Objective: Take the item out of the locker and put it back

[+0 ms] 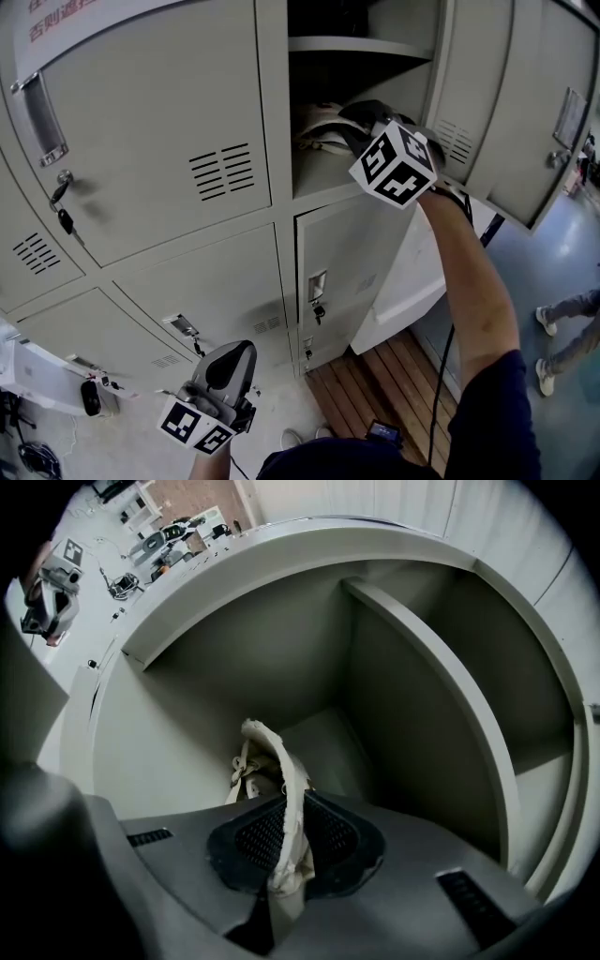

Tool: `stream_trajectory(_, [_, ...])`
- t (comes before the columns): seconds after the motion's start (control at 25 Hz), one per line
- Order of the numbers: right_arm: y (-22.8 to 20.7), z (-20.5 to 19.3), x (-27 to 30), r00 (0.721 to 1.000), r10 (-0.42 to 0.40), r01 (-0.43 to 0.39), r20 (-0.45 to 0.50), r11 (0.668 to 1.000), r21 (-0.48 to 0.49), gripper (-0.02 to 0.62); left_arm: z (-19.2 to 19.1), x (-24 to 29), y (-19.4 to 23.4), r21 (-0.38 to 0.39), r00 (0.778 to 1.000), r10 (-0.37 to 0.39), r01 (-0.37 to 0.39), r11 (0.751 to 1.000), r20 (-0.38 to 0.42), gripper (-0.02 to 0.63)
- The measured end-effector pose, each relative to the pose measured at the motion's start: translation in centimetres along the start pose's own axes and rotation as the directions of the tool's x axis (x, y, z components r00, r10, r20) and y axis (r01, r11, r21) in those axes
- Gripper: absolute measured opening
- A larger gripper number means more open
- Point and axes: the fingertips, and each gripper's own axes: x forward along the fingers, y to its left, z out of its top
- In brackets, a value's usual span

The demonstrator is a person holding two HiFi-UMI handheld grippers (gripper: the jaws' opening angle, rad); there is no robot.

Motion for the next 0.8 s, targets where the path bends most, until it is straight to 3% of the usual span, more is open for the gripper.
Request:
stream_trajectory(0.36, [1.3, 0.0, -0.3, 0.994, 0.111, -0.111, 0.000, 0.993, 0.029, 0.026, -0.1, 0.7, -0.8, 0.005, 1.000, -0.008, 0.008, 1.000, -0.002, 0.003])
stream_trajectory(0.8, [2.3, 0.1, -1.5, 0.982, 0.189, -0.189, -0.010, 0.981, 0.041, 0.115, 0.1, 0.4, -1.7, 0.011, 1.000, -0.005, 0.005, 1.000, 0.003, 0.003])
